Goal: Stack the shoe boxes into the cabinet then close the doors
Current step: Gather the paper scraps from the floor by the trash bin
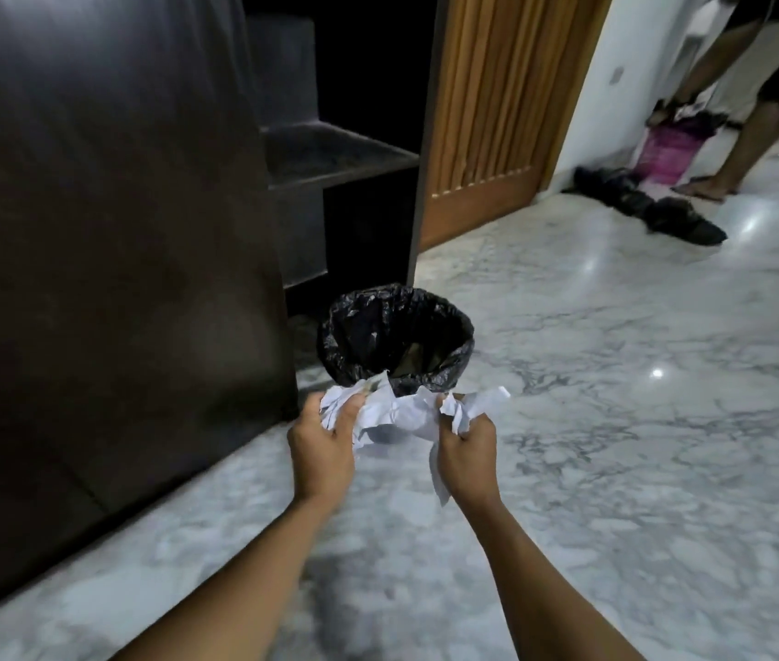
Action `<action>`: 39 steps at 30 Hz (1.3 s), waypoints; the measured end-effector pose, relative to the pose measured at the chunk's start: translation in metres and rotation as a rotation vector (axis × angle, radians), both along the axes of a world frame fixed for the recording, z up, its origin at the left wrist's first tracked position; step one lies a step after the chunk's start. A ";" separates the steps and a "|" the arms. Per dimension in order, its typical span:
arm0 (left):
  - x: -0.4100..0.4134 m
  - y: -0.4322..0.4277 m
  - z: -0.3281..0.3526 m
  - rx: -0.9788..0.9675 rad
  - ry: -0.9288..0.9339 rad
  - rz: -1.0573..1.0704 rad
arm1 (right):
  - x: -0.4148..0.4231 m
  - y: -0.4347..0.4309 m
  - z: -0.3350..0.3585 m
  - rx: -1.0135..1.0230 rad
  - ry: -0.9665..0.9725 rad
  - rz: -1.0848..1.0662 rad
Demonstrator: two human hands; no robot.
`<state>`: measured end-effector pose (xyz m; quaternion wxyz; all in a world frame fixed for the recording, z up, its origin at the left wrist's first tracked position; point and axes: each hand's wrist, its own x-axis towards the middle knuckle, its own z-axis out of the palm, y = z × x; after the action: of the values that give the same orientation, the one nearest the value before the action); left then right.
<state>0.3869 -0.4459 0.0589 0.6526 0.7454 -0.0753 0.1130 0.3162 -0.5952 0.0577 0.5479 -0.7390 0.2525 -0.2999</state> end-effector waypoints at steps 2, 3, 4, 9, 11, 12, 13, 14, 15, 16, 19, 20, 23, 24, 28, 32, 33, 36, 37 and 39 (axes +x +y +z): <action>-0.005 0.005 0.037 -0.010 -0.049 0.013 | -0.007 0.003 0.033 -0.012 -0.031 0.015; -0.008 0.008 0.055 -0.013 -0.079 0.018 | -0.011 0.005 0.048 -0.018 -0.040 0.019; -0.011 0.010 0.071 -0.019 -0.104 0.018 | -0.016 0.007 0.063 -0.024 -0.049 0.026; -0.018 0.015 0.135 -0.027 -0.196 0.010 | -0.034 0.011 0.129 -0.077 -0.113 0.047; -0.018 0.013 0.164 -0.032 -0.223 -0.001 | -0.037 0.009 0.158 -0.113 -0.133 0.049; -0.018 0.010 0.180 -0.031 -0.234 0.001 | -0.037 0.008 0.173 -0.137 -0.147 0.052; -0.016 0.007 0.196 -0.027 -0.253 0.006 | -0.036 0.006 0.187 -0.165 -0.158 0.056; -0.013 0.003 0.210 -0.019 -0.273 0.004 | -0.033 0.004 0.200 -0.195 -0.164 0.058; -0.011 -0.001 0.224 -0.019 -0.293 -0.002 | -0.031 0.002 0.213 -0.224 -0.164 0.062; -0.008 -0.006 0.236 -0.031 -0.304 -0.009 | -0.027 0.000 0.225 -0.249 -0.165 0.073; 0.010 -0.023 0.261 -0.032 -0.331 -0.034 | -0.012 -0.012 0.252 -0.314 -0.156 0.110; 0.019 -0.029 0.263 -0.009 -0.332 -0.039 | -0.006 -0.018 0.257 -0.342 -0.150 0.124; 0.052 -0.047 0.255 0.005 -0.330 -0.046 | 0.023 -0.041 0.257 -0.417 -0.094 0.167; 0.063 -0.053 0.247 0.001 -0.320 -0.041 | 0.034 -0.050 0.252 -0.443 -0.074 0.177; 0.100 -0.078 0.202 0.010 -0.248 -0.012 | 0.079 -0.085 0.212 -0.520 -0.009 0.183; 0.133 -0.104 0.150 0.029 -0.134 -0.002 | 0.125 -0.101 0.166 -0.493 -0.007 0.237; 0.139 -0.110 0.138 0.025 -0.110 0.005 | 0.134 -0.103 0.153 -0.470 -0.012 0.242; 0.154 -0.122 0.103 0.026 -0.041 0.020 | 0.153 -0.112 0.111 -0.396 -0.021 0.241; 0.157 -0.123 0.091 0.034 -0.008 0.020 | 0.155 -0.114 0.099 -0.390 -0.019 0.244; 0.162 -0.123 0.069 0.036 0.064 0.009 | 0.157 -0.114 0.076 -0.382 0.008 0.256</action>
<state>0.5489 -0.5689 0.1283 0.6407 0.7605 -0.0532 0.0907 0.4732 -0.7093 0.1339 0.4305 -0.8566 0.0975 -0.2672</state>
